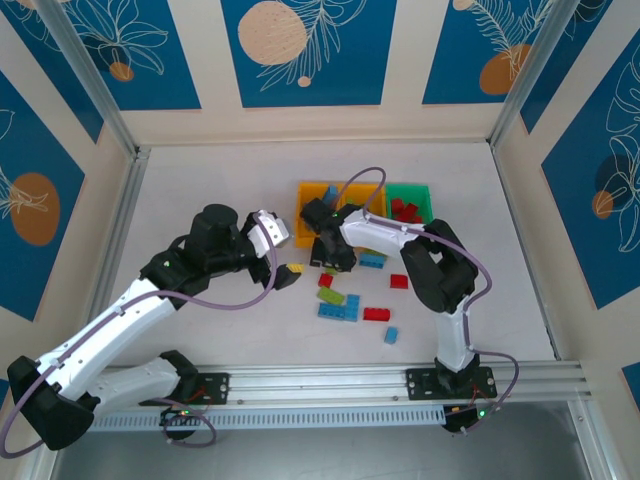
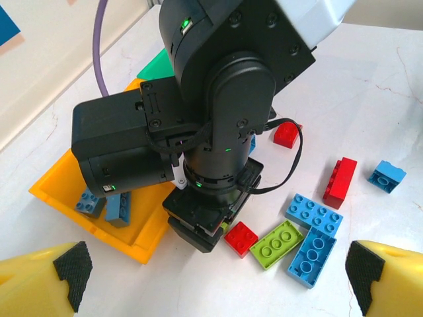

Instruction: Sort the legos into containers by color

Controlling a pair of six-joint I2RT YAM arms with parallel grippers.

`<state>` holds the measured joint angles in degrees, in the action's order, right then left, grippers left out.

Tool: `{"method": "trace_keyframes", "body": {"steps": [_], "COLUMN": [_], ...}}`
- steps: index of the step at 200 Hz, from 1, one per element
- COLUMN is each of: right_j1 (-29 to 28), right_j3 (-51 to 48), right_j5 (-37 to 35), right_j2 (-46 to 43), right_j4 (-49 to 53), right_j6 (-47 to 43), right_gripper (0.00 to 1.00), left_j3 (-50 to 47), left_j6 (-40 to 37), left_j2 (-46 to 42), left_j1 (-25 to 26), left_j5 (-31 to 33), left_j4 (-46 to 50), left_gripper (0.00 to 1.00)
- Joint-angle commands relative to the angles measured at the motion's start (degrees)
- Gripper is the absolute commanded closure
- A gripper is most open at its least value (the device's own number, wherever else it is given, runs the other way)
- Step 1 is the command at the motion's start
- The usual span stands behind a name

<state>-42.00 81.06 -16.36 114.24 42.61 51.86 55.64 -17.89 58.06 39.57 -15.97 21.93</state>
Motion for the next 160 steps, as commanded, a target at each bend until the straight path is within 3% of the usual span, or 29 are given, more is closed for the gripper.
{"method": "trace_keyframes", "body": {"steps": [1,28,55,90,113,145,160], "right_j1": [0.25,0.43,1.44,7.19,13.87,19.37,20.19], "right_j3": [-0.31,-3.37,-6.26,-5.82,-2.16,9.96,15.81], "right_j5": [-0.06,-0.78,-2.09,-6.15,-5.04,-0.90,0.37], "right_j2": [-0.82,-7.13,-15.35,-22.28,-19.70,-8.25,-3.29], "right_j4": [0.18,0.47,1.67,1.03,-2.36,-1.53,0.99], "right_j6": [0.26,0.63,1.42,-1.97,-6.58,-11.43,-12.29], "right_gripper": [0.55,0.71,0.72,0.72,0.72,0.71,0.64], "left_j3": [-0.44,-0.97,-1.76,-1.27,0.24,2.81,2.81], "left_j6": [0.63,-2.69,-5.06,-3.38,0.29,5.04,6.78], "left_j2": [-0.83,-1.38,-2.24,-1.32,0.94,3.55,3.49], "left_j1": [0.73,0.73,0.96,1.33,1.35,1.45,1.44], "left_j5": [0.10,-5.80,-10.63,-7.98,-2.85,3.32,5.34], "left_j4": [0.31,1.15,0.37,-1.19,-0.92,1.63,1.76], "left_gripper": [0.00,0.00,0.00,0.00,0.00,0.00,0.00]}}
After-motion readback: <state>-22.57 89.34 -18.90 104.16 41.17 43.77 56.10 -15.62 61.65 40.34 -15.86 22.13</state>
